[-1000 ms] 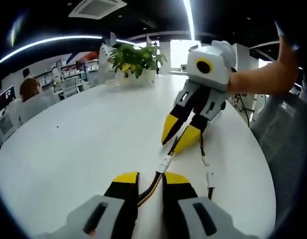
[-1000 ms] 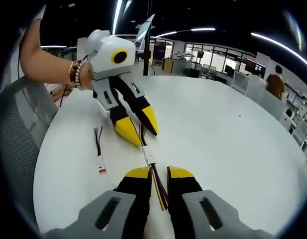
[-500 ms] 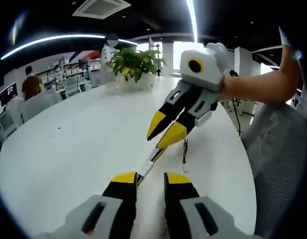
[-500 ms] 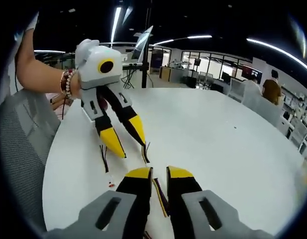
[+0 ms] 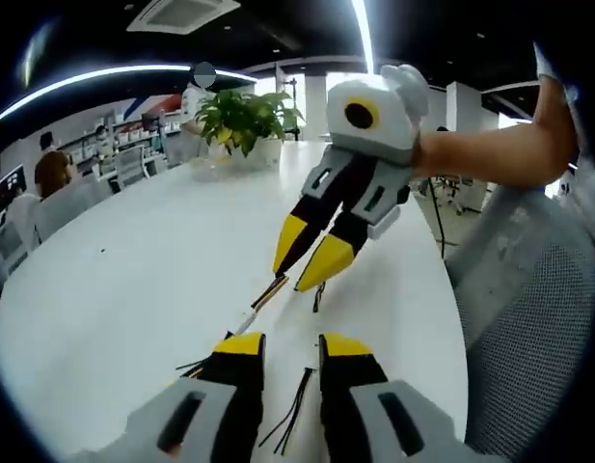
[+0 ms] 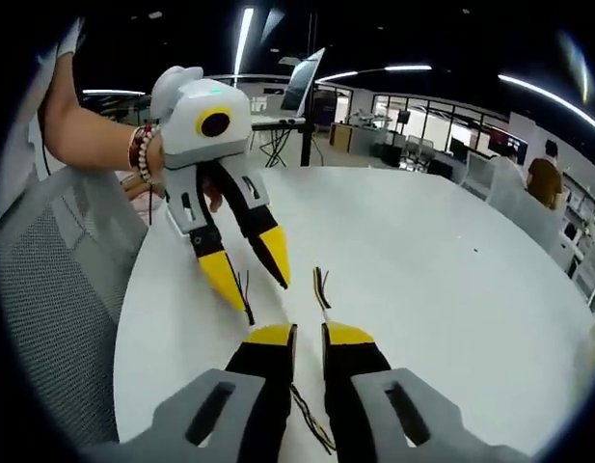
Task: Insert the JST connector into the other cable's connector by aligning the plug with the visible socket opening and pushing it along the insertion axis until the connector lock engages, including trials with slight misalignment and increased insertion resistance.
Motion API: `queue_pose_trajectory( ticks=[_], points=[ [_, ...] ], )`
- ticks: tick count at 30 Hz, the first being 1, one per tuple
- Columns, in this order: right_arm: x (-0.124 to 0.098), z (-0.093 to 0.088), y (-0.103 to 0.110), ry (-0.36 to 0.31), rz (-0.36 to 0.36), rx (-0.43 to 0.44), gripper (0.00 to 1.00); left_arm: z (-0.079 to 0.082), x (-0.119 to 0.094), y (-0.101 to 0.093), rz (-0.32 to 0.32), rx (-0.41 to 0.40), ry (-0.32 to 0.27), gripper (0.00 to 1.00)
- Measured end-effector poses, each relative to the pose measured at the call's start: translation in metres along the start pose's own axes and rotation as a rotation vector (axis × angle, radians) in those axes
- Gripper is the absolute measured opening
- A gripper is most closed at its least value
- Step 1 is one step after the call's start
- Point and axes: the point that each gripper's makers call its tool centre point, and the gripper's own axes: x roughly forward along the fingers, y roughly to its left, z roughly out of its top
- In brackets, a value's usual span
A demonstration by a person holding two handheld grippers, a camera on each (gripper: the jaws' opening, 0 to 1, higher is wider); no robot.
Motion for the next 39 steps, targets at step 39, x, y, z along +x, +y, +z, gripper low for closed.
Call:
queue_pose_trajectory(
  ticks=[39],
  points=[
    [0.014, -0.05, 0.016, 0.097, 0.077, 0.006, 0.09, -0.034, 0.021, -0.011, -0.072, -0.028, 0.04, 0.09]
  ],
)
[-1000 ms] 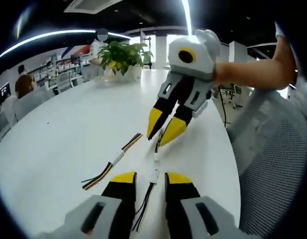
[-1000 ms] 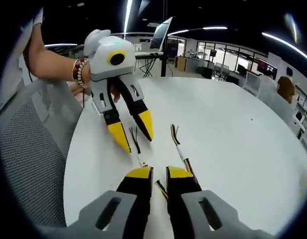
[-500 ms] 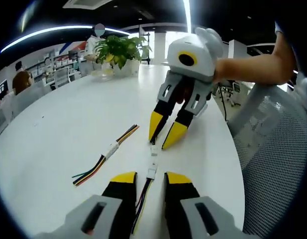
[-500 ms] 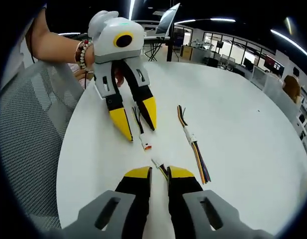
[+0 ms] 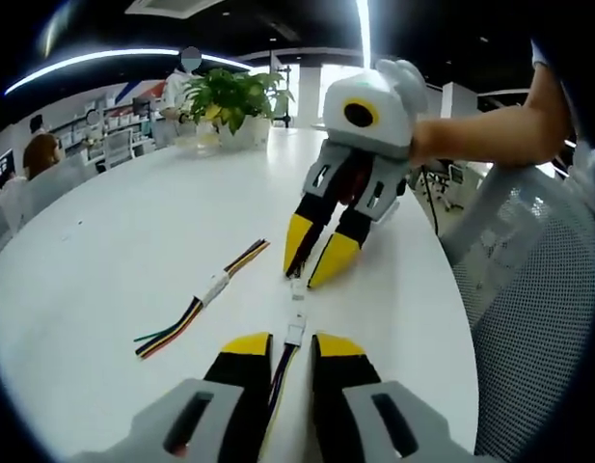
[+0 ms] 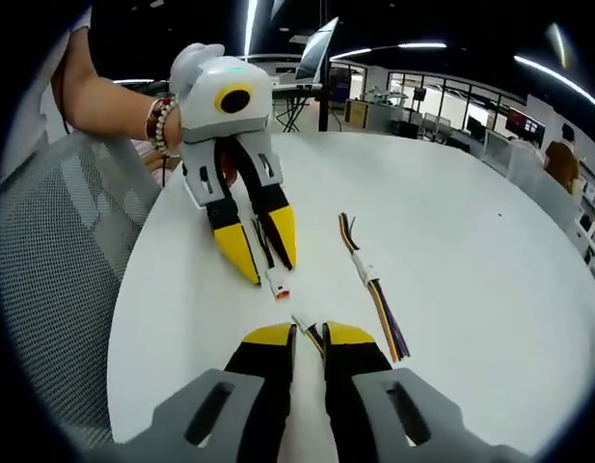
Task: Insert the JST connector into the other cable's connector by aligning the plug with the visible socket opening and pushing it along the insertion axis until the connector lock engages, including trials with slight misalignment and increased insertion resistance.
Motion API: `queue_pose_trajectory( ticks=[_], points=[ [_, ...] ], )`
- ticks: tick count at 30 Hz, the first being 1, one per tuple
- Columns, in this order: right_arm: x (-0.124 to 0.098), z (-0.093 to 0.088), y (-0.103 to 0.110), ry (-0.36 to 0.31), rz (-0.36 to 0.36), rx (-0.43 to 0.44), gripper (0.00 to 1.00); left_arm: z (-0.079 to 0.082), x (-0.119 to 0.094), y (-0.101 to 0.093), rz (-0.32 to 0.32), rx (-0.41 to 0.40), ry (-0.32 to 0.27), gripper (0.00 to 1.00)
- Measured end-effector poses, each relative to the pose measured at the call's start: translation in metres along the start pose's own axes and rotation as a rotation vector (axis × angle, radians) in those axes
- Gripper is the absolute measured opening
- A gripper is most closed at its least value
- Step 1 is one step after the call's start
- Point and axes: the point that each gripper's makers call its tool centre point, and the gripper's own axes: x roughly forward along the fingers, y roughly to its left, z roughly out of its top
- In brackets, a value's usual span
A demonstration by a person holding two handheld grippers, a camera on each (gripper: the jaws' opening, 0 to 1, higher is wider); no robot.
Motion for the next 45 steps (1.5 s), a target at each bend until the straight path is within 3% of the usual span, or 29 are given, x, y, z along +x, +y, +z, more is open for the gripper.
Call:
queue_pose_trajectory(
  ticks=[5, 16, 25, 31, 35, 45],
  points=[
    [0.001, 0.0, -0.002, -0.018, -0.006, -0.002, 0.05, -0.001, -0.001, 0.0, -0.008, 0.028, -0.006, 0.01],
    [0.0, 0.003, -0.001, -0.018, -0.004, 0.031, 0.04, 0.002, -0.002, -0.002, -0.029, 0.073, 0.014, 0.0],
    [-0.012, 0.032, -0.007, -0.089, -0.032, 0.08, 0.03, 0.017, -0.014, 0.012, 0.024, 0.118, -0.004, 0.0],
    [-0.006, 0.044, 0.001, -0.094, -0.03, 0.01, 0.03, 0.015, -0.014, 0.012, 0.032, 0.145, 0.018, 0.0],
    [-0.001, 0.042, 0.005, -0.068, -0.019, -0.028, 0.03, 0.016, -0.013, 0.009, 0.021, 0.143, 0.017, 0.0],
    [-0.001, 0.036, 0.002, -0.045, -0.027, -0.027, 0.03, 0.013, -0.011, 0.009, 0.015, 0.143, 0.028, 0.0]
  ],
)
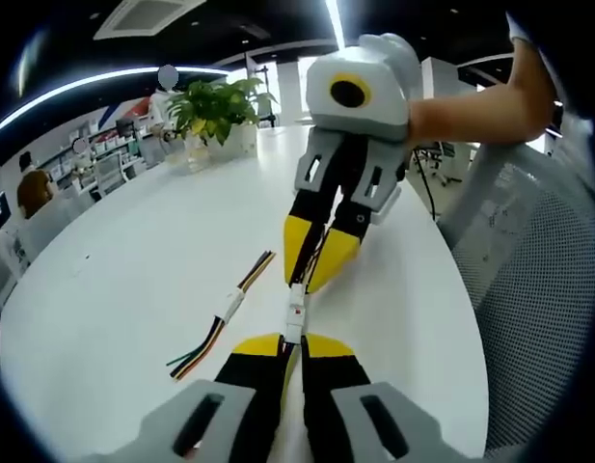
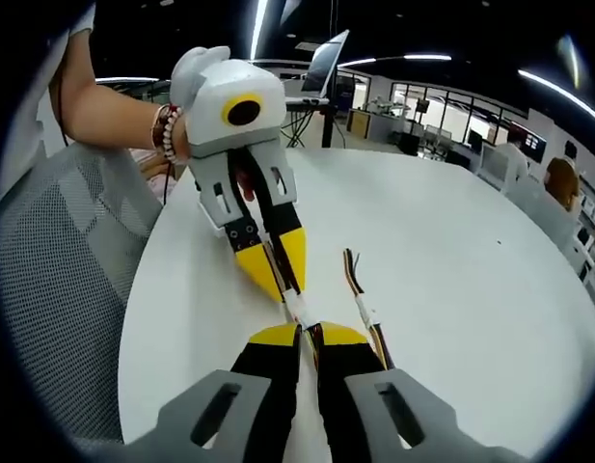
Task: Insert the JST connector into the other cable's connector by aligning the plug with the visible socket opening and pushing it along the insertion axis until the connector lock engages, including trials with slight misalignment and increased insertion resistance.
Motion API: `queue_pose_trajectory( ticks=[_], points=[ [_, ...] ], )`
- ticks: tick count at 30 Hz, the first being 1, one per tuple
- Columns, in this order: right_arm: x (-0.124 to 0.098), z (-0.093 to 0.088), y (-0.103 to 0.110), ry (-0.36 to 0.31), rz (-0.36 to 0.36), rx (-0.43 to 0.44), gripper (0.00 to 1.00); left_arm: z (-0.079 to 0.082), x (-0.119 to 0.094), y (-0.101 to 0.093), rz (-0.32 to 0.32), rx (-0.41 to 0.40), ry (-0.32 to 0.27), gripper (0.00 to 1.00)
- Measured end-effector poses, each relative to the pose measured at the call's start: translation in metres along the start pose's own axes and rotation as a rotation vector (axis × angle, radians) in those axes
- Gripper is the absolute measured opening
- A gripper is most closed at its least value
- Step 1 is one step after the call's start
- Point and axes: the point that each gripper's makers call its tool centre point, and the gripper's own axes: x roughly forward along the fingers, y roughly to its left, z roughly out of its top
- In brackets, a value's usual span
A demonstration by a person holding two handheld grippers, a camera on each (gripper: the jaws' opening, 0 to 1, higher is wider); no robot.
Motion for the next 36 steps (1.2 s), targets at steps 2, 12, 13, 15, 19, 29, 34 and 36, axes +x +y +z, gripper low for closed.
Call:
queue_pose_trajectory(
  ticks=[2, 12, 13, 15, 19, 29, 34, 36],
  points=[
    [0.0, -0.002, 0.0, 0.006, 0.0, -0.001, 0.03, 0.0, 0.0, 0.0, -0.001, 0.0, -0.001, 0.0],
    [0.002, -0.009, 0.0, 0.034, 0.0, 0.002, 0.03, 0.0, -0.001, 0.0, 0.003, -0.005, -0.006, 0.0],
    [0.002, -0.011, 0.0, 0.038, -0.002, 0.002, 0.03, 0.0, -0.001, 0.0, 0.003, -0.005, -0.007, 0.0],
    [0.002, -0.011, 0.0, 0.04, -0.002, 0.003, 0.03, 0.001, -0.001, 0.0, 0.002, -0.009, -0.012, 0.0],
    [0.002, -0.008, -0.001, 0.03, -0.007, -0.002, 0.03, 0.001, 0.0, -0.001, -0.002, -0.008, -0.013, 0.0],
    [0.003, -0.006, 0.004, 0.024, 0.008, -0.015, 0.03, -0.003, 0.0, -0.001, -0.001, -0.021, 0.001, 0.0],
    [0.004, -0.007, 0.004, 0.033, 0.01, -0.023, 0.03, -0.004, 0.001, -0.002, -0.004, -0.022, 0.007, 0.0],
    [0.005, -0.008, 0.004, 0.04, 0.008, -0.029, 0.03, -0.004, 0.001, -0.002, -0.005, -0.029, 0.008, 0.0]
  ],
)
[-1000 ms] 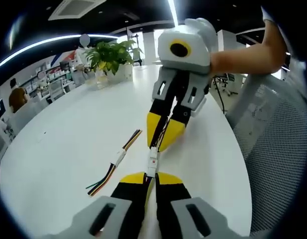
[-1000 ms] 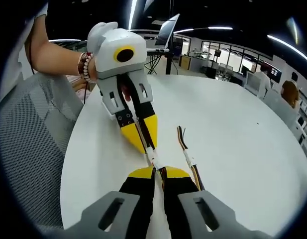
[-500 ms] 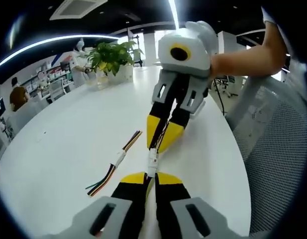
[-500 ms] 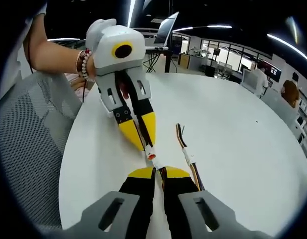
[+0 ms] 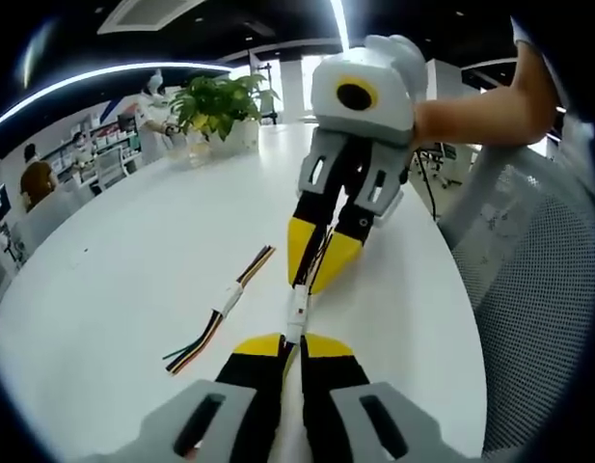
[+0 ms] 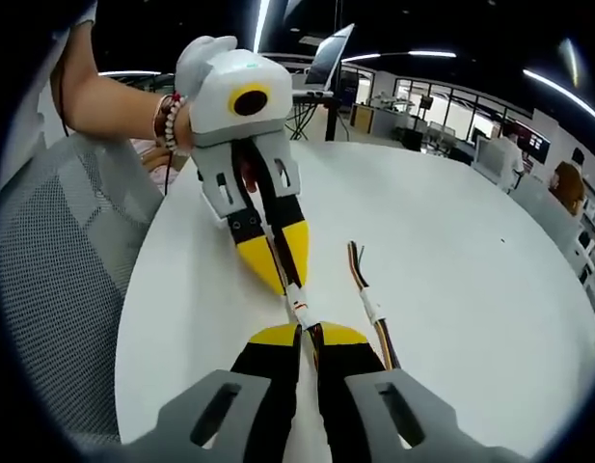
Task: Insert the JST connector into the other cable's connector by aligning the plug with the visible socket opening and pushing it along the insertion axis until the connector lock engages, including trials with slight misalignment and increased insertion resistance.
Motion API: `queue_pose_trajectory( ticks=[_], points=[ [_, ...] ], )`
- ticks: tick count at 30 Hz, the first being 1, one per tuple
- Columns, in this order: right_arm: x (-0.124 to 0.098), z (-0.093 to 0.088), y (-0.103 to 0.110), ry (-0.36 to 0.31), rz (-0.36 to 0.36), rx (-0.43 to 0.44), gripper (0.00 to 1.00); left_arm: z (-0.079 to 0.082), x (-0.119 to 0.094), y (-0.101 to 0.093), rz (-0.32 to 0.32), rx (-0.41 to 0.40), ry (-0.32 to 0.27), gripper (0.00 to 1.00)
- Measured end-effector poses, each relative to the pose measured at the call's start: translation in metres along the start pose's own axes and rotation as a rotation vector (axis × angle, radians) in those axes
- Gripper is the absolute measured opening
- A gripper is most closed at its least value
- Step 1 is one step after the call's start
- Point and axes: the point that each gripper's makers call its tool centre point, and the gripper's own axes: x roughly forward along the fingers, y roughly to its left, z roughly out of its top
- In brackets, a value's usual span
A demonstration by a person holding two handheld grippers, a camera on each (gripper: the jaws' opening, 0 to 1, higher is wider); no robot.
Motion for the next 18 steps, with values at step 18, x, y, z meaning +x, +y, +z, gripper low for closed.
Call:
queue_pose_trajectory(
  ticks=[18],
  points=[
    [0.016, -0.011, 0.003, 0.051, 0.008, 0.03, 0.04, -0.009, 0.01, -0.001, -0.013, -0.032, 0.007, 0.0]
  ],
)
